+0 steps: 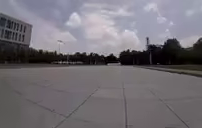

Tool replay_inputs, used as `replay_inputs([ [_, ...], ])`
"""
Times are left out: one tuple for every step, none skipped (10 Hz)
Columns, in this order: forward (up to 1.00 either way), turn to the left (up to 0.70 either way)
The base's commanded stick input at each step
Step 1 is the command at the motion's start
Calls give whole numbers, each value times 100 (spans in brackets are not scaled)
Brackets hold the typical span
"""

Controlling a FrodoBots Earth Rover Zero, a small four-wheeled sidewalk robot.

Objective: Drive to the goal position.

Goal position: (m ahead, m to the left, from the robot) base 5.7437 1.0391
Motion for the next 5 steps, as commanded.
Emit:
replay_inputs([
  [50, -2],
  [50, -2],
  [50, -2],
  [50, -2],
  [50, -2],
])
